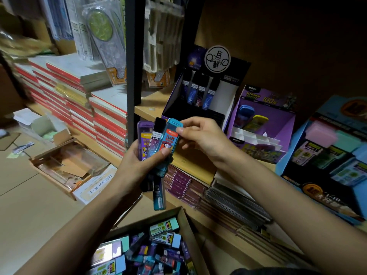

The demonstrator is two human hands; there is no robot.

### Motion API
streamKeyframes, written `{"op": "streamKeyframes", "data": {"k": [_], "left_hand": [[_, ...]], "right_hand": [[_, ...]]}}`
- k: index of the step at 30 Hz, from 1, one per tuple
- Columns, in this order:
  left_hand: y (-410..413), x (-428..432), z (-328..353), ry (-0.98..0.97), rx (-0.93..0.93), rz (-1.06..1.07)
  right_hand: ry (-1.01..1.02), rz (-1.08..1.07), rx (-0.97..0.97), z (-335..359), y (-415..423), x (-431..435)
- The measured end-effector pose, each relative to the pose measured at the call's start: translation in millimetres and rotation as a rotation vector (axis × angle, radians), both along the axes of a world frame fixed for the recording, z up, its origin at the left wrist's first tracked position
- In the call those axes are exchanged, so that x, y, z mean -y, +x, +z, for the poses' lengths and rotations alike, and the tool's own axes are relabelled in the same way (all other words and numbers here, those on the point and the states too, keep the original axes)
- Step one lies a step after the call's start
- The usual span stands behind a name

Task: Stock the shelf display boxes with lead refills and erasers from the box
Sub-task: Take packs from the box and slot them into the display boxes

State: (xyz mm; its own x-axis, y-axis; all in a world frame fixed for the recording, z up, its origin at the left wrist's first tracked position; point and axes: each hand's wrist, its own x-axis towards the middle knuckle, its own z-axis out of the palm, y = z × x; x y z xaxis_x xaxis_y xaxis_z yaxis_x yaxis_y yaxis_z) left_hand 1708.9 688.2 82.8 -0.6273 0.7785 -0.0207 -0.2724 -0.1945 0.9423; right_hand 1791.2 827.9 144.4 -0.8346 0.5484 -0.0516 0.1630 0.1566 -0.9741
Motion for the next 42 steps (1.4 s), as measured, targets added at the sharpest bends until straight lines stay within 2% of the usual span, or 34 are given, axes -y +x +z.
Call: {"op": "streamKeyframes", "data": {"k": [5,8,10,16,19,24,28,33,39,41,42], "left_hand": [[15.8,-11.6,0.6,0.025,0.020,0.000],[22.9,-20.6,1.3,0.049,0.038,0.001],[28.0,-26.7,3.1,0.075,0.033,-0.040],[48.4,-40.3,8.9,0.118,0.013,-0.103],[52.6,-40.8,8.4,0.101,0.008,-0.126],[46.7,-37.1,3.4,0.092,-0.010,-0.100],[38.4,-33.4,0.9,0.091,-0.016,-0.076],[33.8,-32.6,-2.6,0.079,-0.031,-0.082],[35.6,-33.8,-2.5,0.087,-0.033,-0.098],[36.3,-33.9,-1.2,0.088,-0.027,-0.105],[36.9,-34.0,-0.7,0.089,-0.025,-0.107]], "right_hand": [[-0.079,-0.166,-0.070,1.0,31.1,-18.1],[-0.037,-0.235,-0.121,5.3,63.0,-34.7],[0.062,-0.311,-0.132,11.7,87.4,-47.6],[0.531,-0.598,-0.119,42.9,144.0,-92.6],[0.663,-0.693,-0.122,54.2,151.2,-112.1],[0.873,-0.688,-0.020,51.7,139.9,-128.2],[0.869,-0.619,0.063,42.2,131.4,-137.6],[0.896,-0.538,0.260,27.1,124.2,-145.4],[0.963,-0.566,0.386,27.2,123.2,-138.1],[1.074,-0.586,0.364,30.9,124.8,-124.6],[1.119,-0.589,0.294,32.6,125.0,-114.0]]}}
